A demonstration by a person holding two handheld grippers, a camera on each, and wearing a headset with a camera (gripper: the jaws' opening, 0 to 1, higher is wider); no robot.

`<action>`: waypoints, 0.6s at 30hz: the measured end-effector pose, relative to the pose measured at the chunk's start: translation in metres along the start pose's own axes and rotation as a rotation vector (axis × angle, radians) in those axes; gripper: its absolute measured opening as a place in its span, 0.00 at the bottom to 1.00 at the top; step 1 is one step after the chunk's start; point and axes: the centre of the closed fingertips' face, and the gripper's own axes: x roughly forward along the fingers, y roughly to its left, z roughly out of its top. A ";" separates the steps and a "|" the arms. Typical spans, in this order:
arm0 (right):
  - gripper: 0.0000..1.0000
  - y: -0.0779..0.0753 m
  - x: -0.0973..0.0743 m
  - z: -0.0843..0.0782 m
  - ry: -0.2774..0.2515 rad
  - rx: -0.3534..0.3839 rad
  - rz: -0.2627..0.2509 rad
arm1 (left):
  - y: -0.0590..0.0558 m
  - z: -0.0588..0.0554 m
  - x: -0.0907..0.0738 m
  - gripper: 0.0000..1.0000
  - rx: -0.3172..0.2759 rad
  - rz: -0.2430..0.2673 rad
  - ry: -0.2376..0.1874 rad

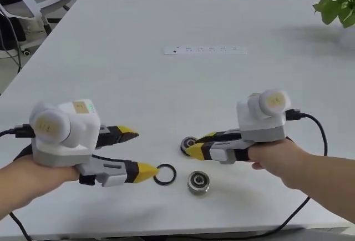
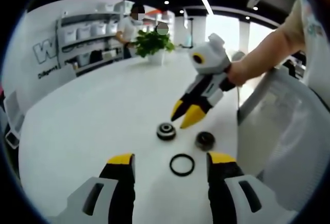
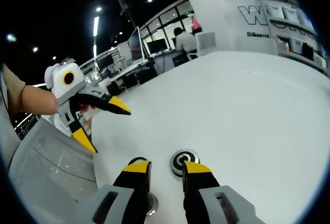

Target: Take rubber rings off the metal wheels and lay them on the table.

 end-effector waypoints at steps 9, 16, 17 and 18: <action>0.23 -0.010 -0.004 -0.005 0.010 -0.018 -0.024 | 0.009 0.004 0.008 0.55 -0.009 0.000 0.000; 0.24 -0.016 -0.004 -0.012 0.033 -0.053 -0.036 | 0.012 0.003 0.012 0.55 -0.018 -0.004 0.006; 0.24 -0.017 -0.004 -0.013 0.034 -0.054 -0.037 | 0.012 0.003 0.013 0.55 -0.018 -0.003 0.007; 0.24 -0.018 -0.004 -0.014 0.035 -0.055 -0.039 | 0.012 0.003 0.013 0.55 -0.018 -0.004 0.008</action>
